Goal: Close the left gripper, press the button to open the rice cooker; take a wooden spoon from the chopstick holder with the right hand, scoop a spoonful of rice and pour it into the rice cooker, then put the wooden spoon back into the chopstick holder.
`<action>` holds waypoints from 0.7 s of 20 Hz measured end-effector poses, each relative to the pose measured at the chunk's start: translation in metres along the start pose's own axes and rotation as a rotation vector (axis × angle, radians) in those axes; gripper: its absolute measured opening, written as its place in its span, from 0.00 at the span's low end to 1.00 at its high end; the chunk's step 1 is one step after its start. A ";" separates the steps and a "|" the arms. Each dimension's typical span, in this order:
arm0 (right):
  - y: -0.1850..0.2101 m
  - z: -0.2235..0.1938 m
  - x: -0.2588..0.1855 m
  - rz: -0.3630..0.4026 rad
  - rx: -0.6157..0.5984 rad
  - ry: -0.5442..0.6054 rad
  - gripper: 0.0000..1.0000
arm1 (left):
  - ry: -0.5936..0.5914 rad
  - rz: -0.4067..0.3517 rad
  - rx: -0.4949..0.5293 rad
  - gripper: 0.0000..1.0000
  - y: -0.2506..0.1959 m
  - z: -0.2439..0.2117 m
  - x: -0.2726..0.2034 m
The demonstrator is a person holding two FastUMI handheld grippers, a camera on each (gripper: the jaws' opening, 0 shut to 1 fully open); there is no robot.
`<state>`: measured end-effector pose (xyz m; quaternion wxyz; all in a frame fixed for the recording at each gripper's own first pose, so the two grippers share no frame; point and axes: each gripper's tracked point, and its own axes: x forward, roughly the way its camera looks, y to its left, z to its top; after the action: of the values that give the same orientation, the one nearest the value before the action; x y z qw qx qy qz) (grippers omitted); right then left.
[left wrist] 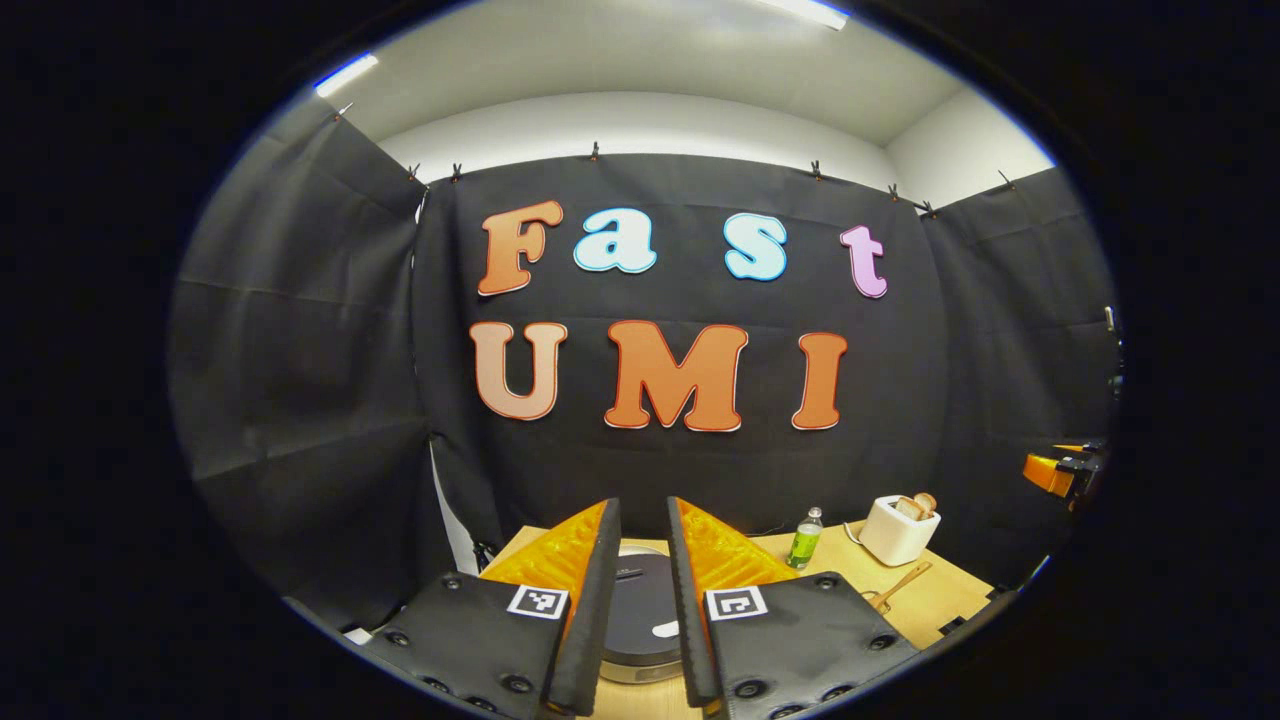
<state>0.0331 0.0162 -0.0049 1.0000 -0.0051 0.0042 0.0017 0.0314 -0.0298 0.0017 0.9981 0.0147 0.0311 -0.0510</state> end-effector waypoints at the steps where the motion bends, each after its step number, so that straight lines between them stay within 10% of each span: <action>1: 0.000 0.000 0.000 -0.002 -0.004 0.001 0.94 | 0.008 0.008 0.002 0.36 0.001 -0.003 -0.002; 2: -0.001 0.000 -0.001 -0.002 -0.005 0.002 0.94 | 0.004 0.039 0.018 0.36 0.014 0.013 -0.013; 4: 0.001 -0.002 -0.001 0.001 0.002 0.007 0.94 | 0.016 0.014 0.002 0.04 0.003 -0.008 0.003; 14: 0.007 -0.007 -0.005 0.016 -0.003 0.030 0.94 | 0.188 -0.049 -0.031 0.04 -0.018 -0.102 0.059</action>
<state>0.0277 0.0231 -0.0120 0.9997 -0.0066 0.0193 0.0096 0.0815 -0.0502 -0.1047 0.9894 0.0034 0.1256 -0.0731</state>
